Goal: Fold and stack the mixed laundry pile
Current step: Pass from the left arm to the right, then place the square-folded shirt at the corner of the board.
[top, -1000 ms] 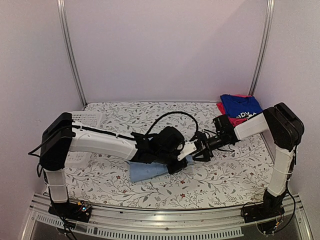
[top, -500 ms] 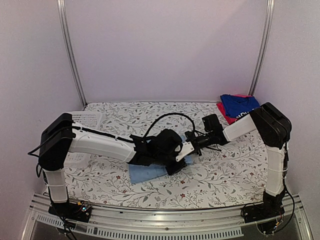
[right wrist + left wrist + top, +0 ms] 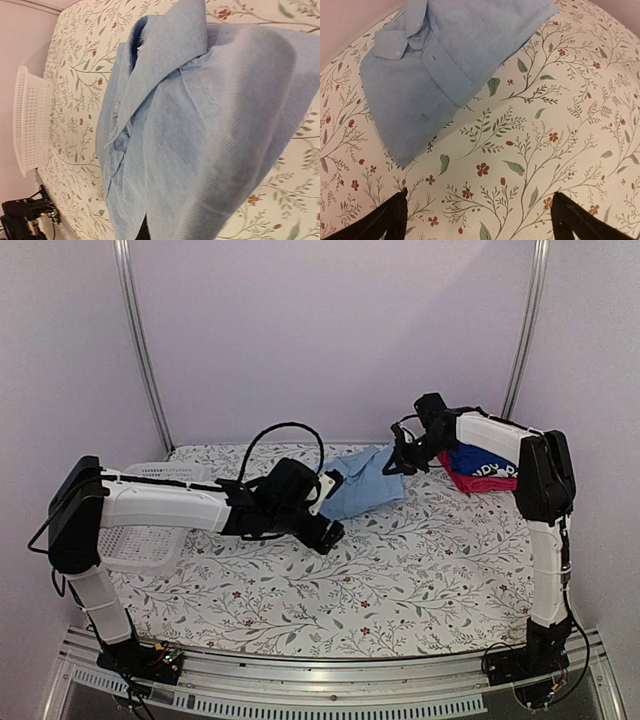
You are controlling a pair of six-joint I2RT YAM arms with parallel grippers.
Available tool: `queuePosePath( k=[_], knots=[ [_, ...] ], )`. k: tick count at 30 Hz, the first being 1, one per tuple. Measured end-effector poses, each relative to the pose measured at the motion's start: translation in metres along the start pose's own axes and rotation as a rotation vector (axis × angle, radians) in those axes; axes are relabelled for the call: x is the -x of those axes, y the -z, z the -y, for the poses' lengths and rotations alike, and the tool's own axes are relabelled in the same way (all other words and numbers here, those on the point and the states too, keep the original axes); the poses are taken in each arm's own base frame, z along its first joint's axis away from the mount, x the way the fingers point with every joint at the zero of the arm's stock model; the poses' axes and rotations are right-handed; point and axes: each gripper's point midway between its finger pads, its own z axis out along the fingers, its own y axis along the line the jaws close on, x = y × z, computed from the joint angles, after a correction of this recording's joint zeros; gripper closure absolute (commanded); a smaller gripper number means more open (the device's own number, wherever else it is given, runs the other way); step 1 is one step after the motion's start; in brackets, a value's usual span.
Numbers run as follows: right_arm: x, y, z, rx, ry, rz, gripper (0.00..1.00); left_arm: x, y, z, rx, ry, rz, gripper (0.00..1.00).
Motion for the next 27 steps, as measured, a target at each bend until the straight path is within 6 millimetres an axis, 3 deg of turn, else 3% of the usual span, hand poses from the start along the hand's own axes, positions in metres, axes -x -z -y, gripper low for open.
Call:
queuePosePath(
  k=[7,12,14,27],
  knots=[
    [0.041,0.066,0.080,-0.366,0.133,0.081,1.00,-0.053,-0.001,-0.024,0.027,0.135,-0.129,0.00],
    [0.044,0.101,0.134,-0.603,0.165,0.072,1.00,-0.060,0.000,-0.028,0.027,0.162,-0.150,0.00],
    [0.046,0.115,0.145,-0.672,0.181,0.075,1.00,-0.060,0.000,-0.027,0.018,0.162,-0.153,0.00],
    [0.083,0.193,0.125,-0.882,0.353,0.220,1.00,-0.046,-0.003,-0.022,-0.011,0.112,-0.149,0.00]
  ],
)
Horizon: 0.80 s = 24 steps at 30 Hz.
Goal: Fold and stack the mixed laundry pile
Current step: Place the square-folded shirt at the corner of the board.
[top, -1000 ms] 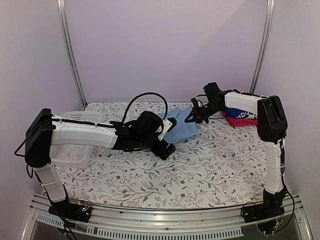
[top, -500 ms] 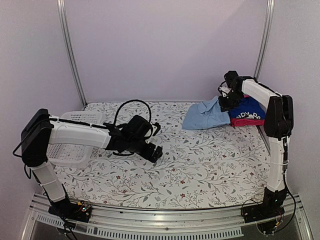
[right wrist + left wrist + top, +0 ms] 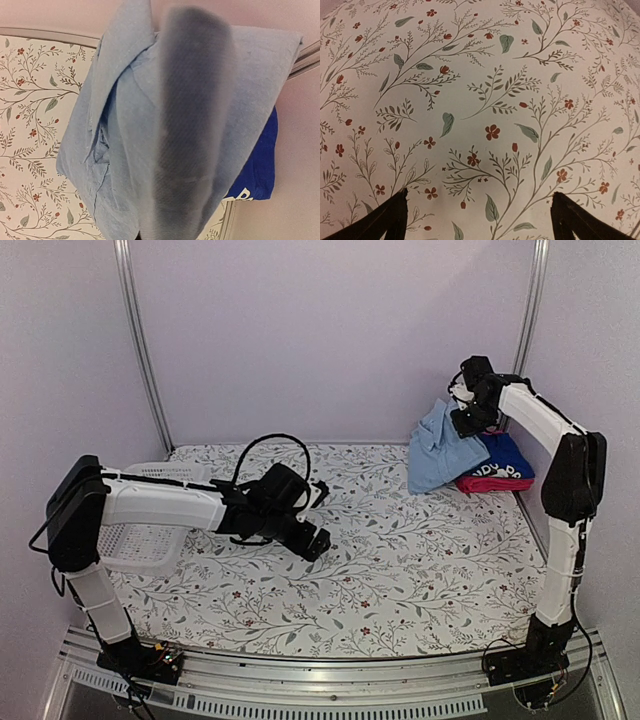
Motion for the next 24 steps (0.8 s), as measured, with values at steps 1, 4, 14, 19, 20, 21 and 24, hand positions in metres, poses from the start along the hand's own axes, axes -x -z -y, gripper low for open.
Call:
queuePosePath(
  k=[1,4,14,19,20,21,24],
  knots=[
    [0.003,0.005,0.003,-0.009,0.004,0.012,1.00,0.001,0.000,0.000,-0.001,-0.001,0.001,0.00],
    [0.012,0.020,0.012,-0.024,0.009,0.051,1.00,0.000,-0.002,-0.001,-0.001,-0.006,-0.006,0.00],
    [0.029,0.057,0.053,-0.039,-0.038,0.160,1.00,-0.007,-0.014,-0.004,0.007,-0.013,-0.048,0.00],
    [0.019,0.051,0.082,-0.036,-0.090,0.151,1.00,-0.007,-0.015,-0.004,0.008,-0.014,-0.054,0.00],
    [0.017,0.050,0.089,-0.039,-0.101,0.150,1.00,-0.007,-0.015,-0.004,0.009,-0.014,-0.057,0.00],
    [0.016,0.049,0.095,-0.041,-0.114,0.150,1.00,-0.006,-0.016,-0.004,0.009,-0.014,-0.058,0.00],
    [0.008,0.036,0.118,-0.056,-0.159,0.135,1.00,-0.004,-0.015,-0.004,0.011,-0.017,-0.062,0.00]
  ],
)
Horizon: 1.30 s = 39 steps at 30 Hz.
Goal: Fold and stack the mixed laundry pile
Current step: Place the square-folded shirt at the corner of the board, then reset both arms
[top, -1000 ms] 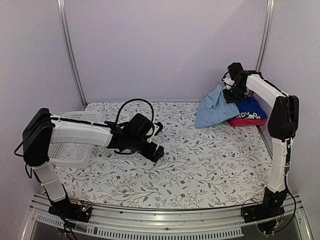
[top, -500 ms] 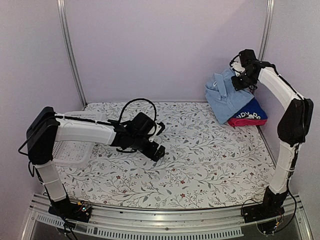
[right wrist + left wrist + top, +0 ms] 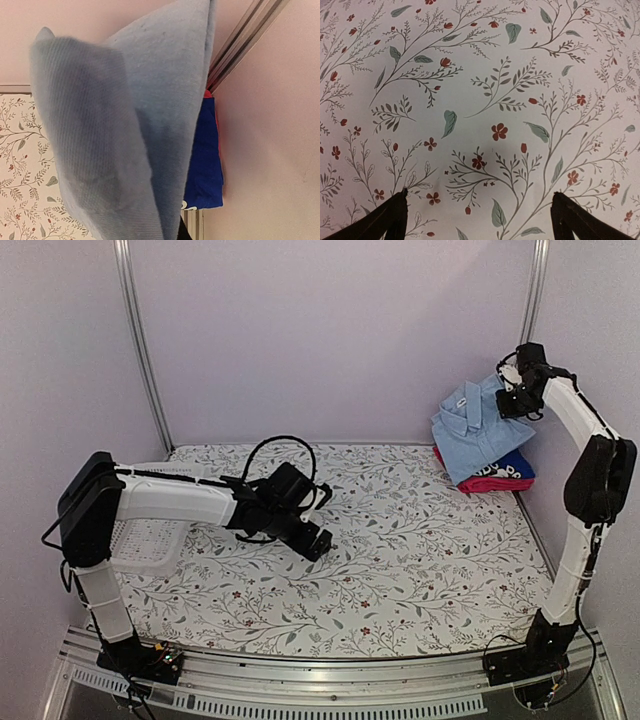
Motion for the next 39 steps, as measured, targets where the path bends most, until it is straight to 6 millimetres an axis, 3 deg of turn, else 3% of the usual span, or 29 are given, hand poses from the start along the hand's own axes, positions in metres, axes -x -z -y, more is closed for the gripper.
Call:
queuePosePath(
  k=[4,9,13,17,20,24,30,39],
  knots=[
    [-0.013,-0.039,0.026,-0.017,-0.055,-0.038,1.00,0.004,0.002,-0.001,0.003,-0.001,0.004,0.00],
    [-0.053,-0.097,0.044,-0.009,-0.095,-0.133,0.98,0.003,0.002,-0.006,0.011,0.005,-0.008,0.00],
    [-0.070,-0.126,0.064,-0.028,-0.128,-0.162,0.97,0.001,0.002,-0.011,0.019,0.023,-0.017,0.00],
    [-0.079,-0.137,0.085,-0.055,-0.162,-0.170,0.74,-0.002,0.002,-0.016,0.026,0.032,-0.031,0.00],
    [-0.078,-0.141,0.105,-0.093,-0.186,-0.151,0.46,-0.004,0.003,-0.018,0.030,0.038,-0.042,0.00],
    [-0.078,-0.140,0.124,-0.118,-0.223,-0.132,0.32,0.001,0.004,-0.021,0.027,0.055,-0.036,0.00],
    [-0.074,-0.144,0.105,-0.014,-0.266,-0.111,0.24,0.020,0.017,-0.039,0.046,0.152,0.031,0.00],
    [-0.084,-0.144,0.047,0.210,-0.378,-0.142,0.17,0.071,0.053,-0.109,0.046,0.432,0.228,0.00]
  ],
)
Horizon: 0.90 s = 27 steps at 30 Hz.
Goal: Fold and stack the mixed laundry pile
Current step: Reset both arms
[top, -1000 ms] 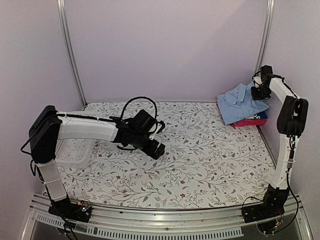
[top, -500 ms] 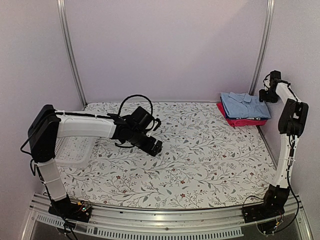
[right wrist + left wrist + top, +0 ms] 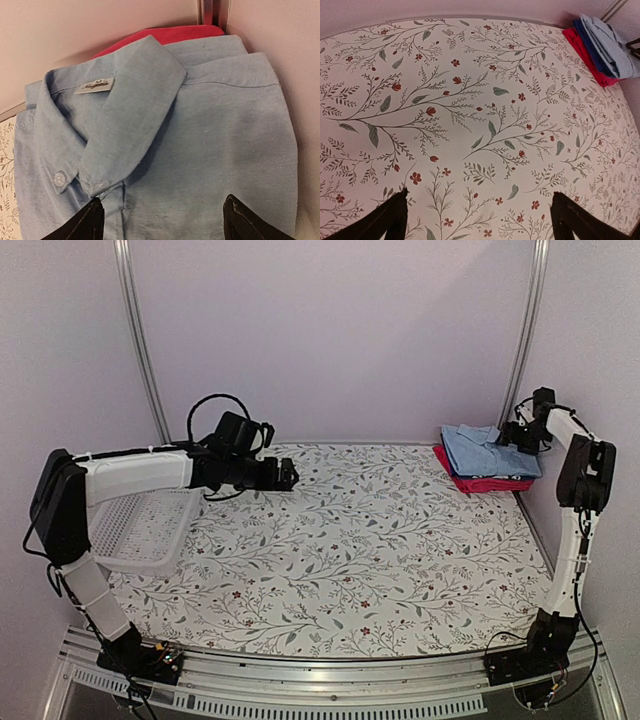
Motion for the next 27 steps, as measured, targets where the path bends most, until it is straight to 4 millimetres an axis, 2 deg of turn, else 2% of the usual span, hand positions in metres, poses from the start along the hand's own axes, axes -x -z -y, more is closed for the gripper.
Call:
queuePosePath(
  k=[2,5,9,12,17,21,24,27],
  knots=[
    [0.003,0.005,-0.018,0.016,0.001,0.010,0.14,0.010,0.003,-0.006,-0.006,0.031,0.025,0.00],
    [0.020,0.021,-0.046,0.016,0.029,0.064,0.10,0.013,0.004,-0.009,-0.006,0.047,0.029,0.00],
    [0.044,0.058,-0.097,0.008,0.096,0.159,0.07,0.018,0.006,-0.008,-0.011,0.049,0.033,0.00],
    [0.045,0.085,-0.134,0.057,0.132,0.203,0.06,0.025,0.009,0.000,-0.050,0.047,0.036,0.00],
    [-0.002,0.115,-0.195,0.216,0.172,0.154,0.05,0.033,0.016,0.022,-0.158,0.037,0.029,0.00],
    [-0.056,0.133,-0.244,0.400,0.179,0.074,0.01,0.027,0.017,0.034,-0.225,0.034,0.006,0.00],
    [-0.115,0.144,-0.272,0.527,0.180,-0.015,0.01,0.005,0.016,0.036,-0.248,0.041,-0.028,0.00],
    [-0.179,0.150,-0.288,0.616,0.179,-0.109,0.01,-0.037,0.016,0.032,-0.252,0.056,-0.094,0.00]
  ],
)
